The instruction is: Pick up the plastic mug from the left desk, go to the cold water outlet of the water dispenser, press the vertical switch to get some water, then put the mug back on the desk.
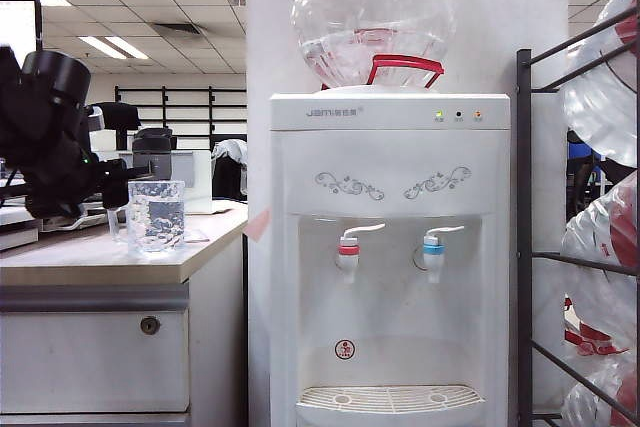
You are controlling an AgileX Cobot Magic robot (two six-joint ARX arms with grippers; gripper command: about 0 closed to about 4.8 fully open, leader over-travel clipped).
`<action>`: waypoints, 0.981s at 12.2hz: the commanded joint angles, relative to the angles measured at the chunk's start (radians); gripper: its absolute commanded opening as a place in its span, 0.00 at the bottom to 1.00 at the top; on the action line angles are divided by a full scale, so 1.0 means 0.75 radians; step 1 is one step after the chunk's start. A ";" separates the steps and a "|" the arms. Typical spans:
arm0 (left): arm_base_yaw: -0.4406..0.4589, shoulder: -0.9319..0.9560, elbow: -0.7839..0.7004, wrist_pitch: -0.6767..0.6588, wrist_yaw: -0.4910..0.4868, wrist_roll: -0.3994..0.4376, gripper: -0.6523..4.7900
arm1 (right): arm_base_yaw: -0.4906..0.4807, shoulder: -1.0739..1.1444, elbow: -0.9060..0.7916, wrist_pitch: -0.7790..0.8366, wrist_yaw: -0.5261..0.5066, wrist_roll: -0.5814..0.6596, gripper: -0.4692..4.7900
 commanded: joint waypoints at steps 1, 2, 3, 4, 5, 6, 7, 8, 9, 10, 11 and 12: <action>-0.002 -0.126 0.003 -0.193 0.005 0.016 0.44 | 0.002 -0.007 0.005 0.011 -0.006 -0.007 0.08; -0.002 -0.199 0.003 -0.288 0.017 0.041 0.20 | 0.002 -0.007 0.005 0.011 -0.005 -0.007 0.08; -0.002 -0.299 0.003 -0.379 0.068 0.040 0.11 | 0.002 -0.007 0.005 0.010 -0.004 -0.007 0.08; -0.008 -0.392 0.003 -0.449 0.092 0.040 0.11 | 0.002 -0.009 0.005 0.011 0.000 -0.007 0.08; -0.020 -0.460 0.002 -0.488 0.121 0.040 0.11 | 0.002 -0.013 0.005 0.012 0.027 -0.007 0.08; -0.093 -0.818 -0.146 -0.466 0.154 0.045 0.11 | 0.002 -0.110 0.005 -0.003 0.276 -0.083 0.08; -0.108 -0.885 -0.187 -0.464 0.155 0.045 0.11 | 0.002 -0.140 0.005 -0.032 0.335 -0.108 0.08; -0.130 -1.010 -0.264 -0.464 0.161 0.049 0.11 | 0.002 -0.183 0.005 -0.113 0.414 -0.170 0.08; -0.138 -1.063 -0.298 -0.464 0.168 0.050 0.11 | 0.002 -0.206 0.005 -0.167 0.460 -0.196 0.08; -0.155 -1.515 -0.587 -0.385 0.185 0.050 0.11 | 0.002 -0.388 -0.099 -0.432 0.592 -0.360 0.08; -0.155 -1.595 -0.641 -0.385 0.211 0.051 0.11 | 0.002 -0.436 -0.156 -0.408 0.593 -0.360 0.08; -0.155 -1.663 -0.697 -0.386 0.218 0.050 0.11 | 0.002 -0.494 -0.227 -0.376 0.592 -0.361 0.08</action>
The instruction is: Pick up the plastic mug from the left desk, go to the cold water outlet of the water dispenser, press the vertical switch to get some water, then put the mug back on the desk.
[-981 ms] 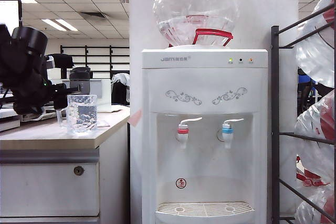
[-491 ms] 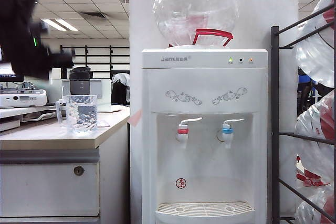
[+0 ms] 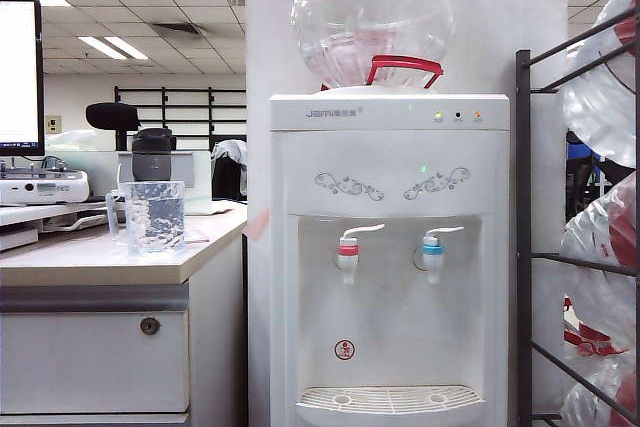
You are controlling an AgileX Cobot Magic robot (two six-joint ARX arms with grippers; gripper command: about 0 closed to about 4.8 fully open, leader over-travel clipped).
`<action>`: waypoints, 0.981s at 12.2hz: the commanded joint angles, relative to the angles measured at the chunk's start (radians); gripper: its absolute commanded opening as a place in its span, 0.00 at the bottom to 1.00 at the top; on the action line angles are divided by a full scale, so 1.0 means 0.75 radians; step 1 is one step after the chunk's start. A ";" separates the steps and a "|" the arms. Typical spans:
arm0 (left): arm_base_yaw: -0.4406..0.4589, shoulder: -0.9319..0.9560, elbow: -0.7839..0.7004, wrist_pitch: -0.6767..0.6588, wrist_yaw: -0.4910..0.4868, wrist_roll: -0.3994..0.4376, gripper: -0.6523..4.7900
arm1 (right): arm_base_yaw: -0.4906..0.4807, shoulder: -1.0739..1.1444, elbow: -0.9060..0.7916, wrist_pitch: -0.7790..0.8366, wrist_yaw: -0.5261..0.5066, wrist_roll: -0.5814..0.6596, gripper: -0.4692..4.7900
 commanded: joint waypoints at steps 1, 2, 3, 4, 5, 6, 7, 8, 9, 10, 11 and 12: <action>-0.002 -0.240 -0.209 0.033 0.070 0.011 0.11 | 0.003 -0.264 -0.275 0.130 0.023 -0.037 0.08; -0.001 -0.312 -0.313 0.034 0.186 0.023 0.11 | 0.002 -0.449 -0.447 0.158 0.109 -0.134 0.08; -0.001 -0.342 -0.355 0.042 0.210 0.041 0.11 | 0.002 -0.535 -0.520 0.153 0.120 -0.149 0.08; -0.001 -0.369 -0.399 0.084 0.228 0.045 0.11 | 0.002 -0.624 -0.604 0.152 0.117 -0.149 0.08; -0.001 -0.385 -0.435 0.132 0.240 0.050 0.11 | 0.002 -0.688 -0.666 0.152 0.117 -0.149 0.08; -0.001 -0.411 -0.507 0.184 0.241 0.073 0.11 | 0.002 -0.811 -0.806 0.152 0.120 -0.137 0.08; 0.000 -0.420 -0.531 0.185 0.243 0.078 0.11 | 0.002 -0.856 -0.865 0.154 0.124 -0.137 0.08; 0.001 -0.420 -0.597 0.263 0.284 0.080 0.11 | 0.002 -0.946 -0.975 0.154 0.155 -0.137 0.08; 0.001 -0.420 -0.651 0.365 0.287 0.079 0.11 | 0.002 -1.002 -1.042 0.153 0.154 -0.137 0.08; 0.001 -0.420 -0.704 0.446 0.242 0.068 0.11 | 0.002 -1.053 -1.106 0.153 0.154 -0.137 0.08; 0.001 -0.420 -0.735 0.435 0.225 0.060 0.11 | 0.002 -1.130 -1.195 0.146 0.152 -0.126 0.08; 0.001 -0.420 -0.746 0.428 0.226 0.058 0.11 | 0.002 -1.167 -1.231 0.138 0.153 -0.086 0.08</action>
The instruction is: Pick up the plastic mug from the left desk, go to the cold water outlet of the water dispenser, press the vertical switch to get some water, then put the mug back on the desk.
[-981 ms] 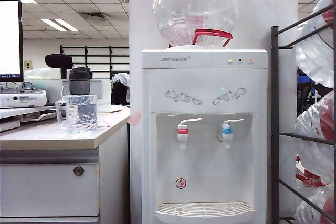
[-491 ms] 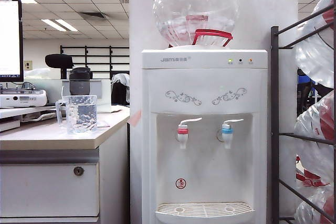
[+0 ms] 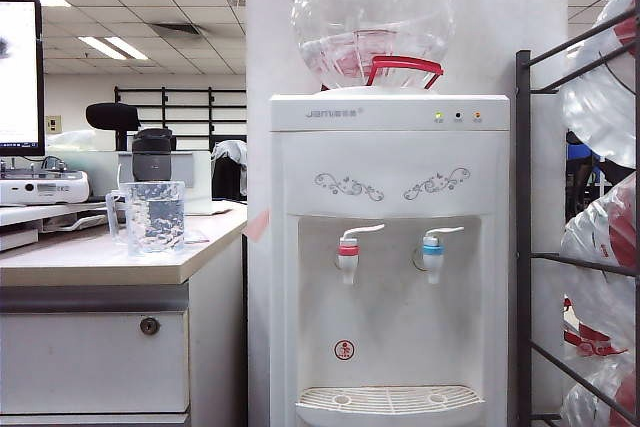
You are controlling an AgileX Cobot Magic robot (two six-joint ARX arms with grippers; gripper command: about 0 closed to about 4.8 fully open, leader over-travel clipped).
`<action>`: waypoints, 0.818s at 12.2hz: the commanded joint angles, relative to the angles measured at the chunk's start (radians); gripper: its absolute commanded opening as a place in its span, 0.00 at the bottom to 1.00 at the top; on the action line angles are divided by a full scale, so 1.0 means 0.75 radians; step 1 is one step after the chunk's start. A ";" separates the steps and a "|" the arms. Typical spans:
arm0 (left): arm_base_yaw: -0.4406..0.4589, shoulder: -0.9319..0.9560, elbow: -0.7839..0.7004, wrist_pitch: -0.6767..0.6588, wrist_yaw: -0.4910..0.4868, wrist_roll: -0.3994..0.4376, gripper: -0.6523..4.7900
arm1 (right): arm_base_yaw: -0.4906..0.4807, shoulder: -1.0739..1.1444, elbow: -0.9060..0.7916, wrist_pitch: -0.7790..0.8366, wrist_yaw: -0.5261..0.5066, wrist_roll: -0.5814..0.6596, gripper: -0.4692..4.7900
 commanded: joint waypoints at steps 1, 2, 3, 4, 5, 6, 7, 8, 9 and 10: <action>0.000 -0.001 -0.022 0.022 -0.003 -0.003 0.11 | 0.002 -0.090 -0.084 0.004 0.004 0.085 0.08; 0.000 -0.002 -0.021 -0.062 0.003 -0.002 0.11 | 0.002 -0.106 -0.147 -0.014 0.002 0.101 0.08; 0.000 0.001 -0.021 -0.101 0.003 -0.002 0.11 | 0.002 -0.106 -0.156 -0.019 0.003 0.102 0.08; 0.000 0.001 -0.021 -0.142 0.002 -0.002 0.11 | 0.002 -0.106 -0.155 -0.017 0.001 0.102 0.08; 0.000 0.000 -0.021 -0.154 0.002 -0.002 0.11 | 0.002 -0.106 -0.155 -0.022 0.000 0.101 0.08; 0.000 0.000 -0.021 -0.162 0.002 -0.002 0.11 | 0.002 -0.106 -0.156 -0.033 -0.002 0.102 0.08; 0.000 0.000 -0.021 -0.163 0.002 -0.002 0.11 | 0.001 -0.106 -0.156 -0.034 -0.011 0.101 0.08; 0.000 0.000 -0.021 -0.163 0.002 -0.002 0.11 | 0.001 -0.106 -0.156 -0.033 -0.012 0.101 0.08; 0.000 0.000 -0.021 -0.162 0.002 -0.002 0.11 | 0.001 -0.106 -0.156 -0.034 -0.012 0.101 0.08; 0.000 0.000 -0.021 -0.162 0.002 -0.002 0.11 | 0.001 -0.106 -0.156 -0.034 -0.012 0.101 0.08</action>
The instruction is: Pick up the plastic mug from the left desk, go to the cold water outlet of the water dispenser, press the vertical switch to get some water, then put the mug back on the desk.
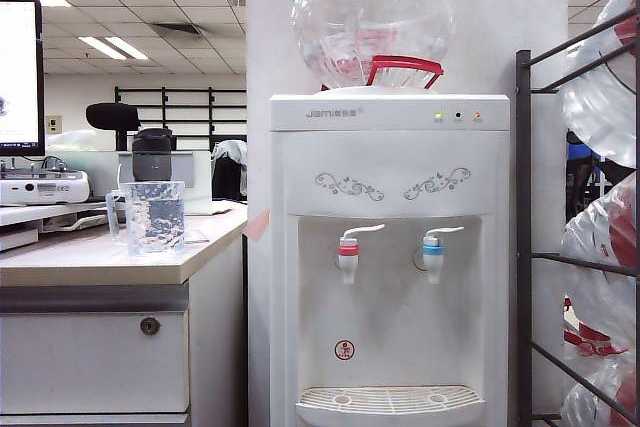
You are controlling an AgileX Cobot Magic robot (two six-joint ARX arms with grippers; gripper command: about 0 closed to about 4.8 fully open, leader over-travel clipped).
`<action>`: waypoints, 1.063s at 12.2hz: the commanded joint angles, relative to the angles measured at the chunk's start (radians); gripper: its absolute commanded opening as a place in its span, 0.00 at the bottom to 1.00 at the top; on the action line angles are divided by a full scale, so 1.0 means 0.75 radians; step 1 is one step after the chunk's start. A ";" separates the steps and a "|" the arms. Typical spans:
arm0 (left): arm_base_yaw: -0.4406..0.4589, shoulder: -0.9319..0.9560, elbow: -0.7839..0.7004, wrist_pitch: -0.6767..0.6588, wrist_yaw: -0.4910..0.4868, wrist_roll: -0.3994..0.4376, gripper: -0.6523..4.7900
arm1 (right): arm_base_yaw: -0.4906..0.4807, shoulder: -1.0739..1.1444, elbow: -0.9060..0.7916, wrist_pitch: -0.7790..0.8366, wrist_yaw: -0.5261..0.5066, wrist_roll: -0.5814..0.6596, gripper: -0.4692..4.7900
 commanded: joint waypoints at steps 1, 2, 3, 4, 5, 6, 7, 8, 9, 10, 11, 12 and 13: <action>-0.001 -0.001 0.005 0.012 0.006 0.004 0.11 | 0.001 -0.001 0.004 0.014 -0.003 0.006 0.08; -0.001 -0.001 0.005 0.012 0.006 0.004 0.11 | 0.001 -0.001 0.004 0.013 -0.003 0.006 0.08; -0.001 -0.001 0.005 0.012 0.006 0.004 0.11 | 0.001 -0.001 0.004 0.013 -0.003 0.006 0.08; 0.000 -0.005 0.003 0.010 0.006 0.004 0.11 | 0.001 -0.001 0.004 0.013 -0.004 0.006 0.08; 0.001 -0.079 -0.007 -0.018 0.006 0.004 0.11 | 0.001 -0.001 0.004 0.014 -0.003 0.006 0.08; 0.003 -0.124 -0.010 -0.040 0.006 0.004 0.11 | 0.001 -0.001 0.004 0.013 -0.003 0.006 0.08; 0.030 -0.226 -0.011 -0.085 0.018 0.004 0.11 | 0.001 -0.001 0.004 0.014 -0.003 0.006 0.08; 0.082 -0.289 -0.011 -0.086 0.026 0.004 0.11 | 0.001 -0.001 0.004 0.013 -0.003 0.006 0.08; 0.102 -0.316 -0.012 -0.090 0.026 0.004 0.11 | 0.001 -0.001 0.004 0.013 -0.003 0.006 0.08; 0.121 -0.351 -0.016 -0.092 0.025 0.004 0.11 | 0.001 -0.001 0.004 0.013 -0.003 0.006 0.08; 0.145 -0.412 -0.031 -0.092 0.027 0.004 0.11 | 0.001 -0.001 0.004 0.013 -0.003 0.006 0.08; 0.156 -0.453 -0.047 -0.092 0.027 0.004 0.11 | 0.001 -0.001 0.004 0.013 -0.003 0.006 0.08; 0.168 -0.500 -0.070 -0.091 0.026 0.004 0.11 | 0.001 -0.001 0.004 0.013 -0.003 0.006 0.08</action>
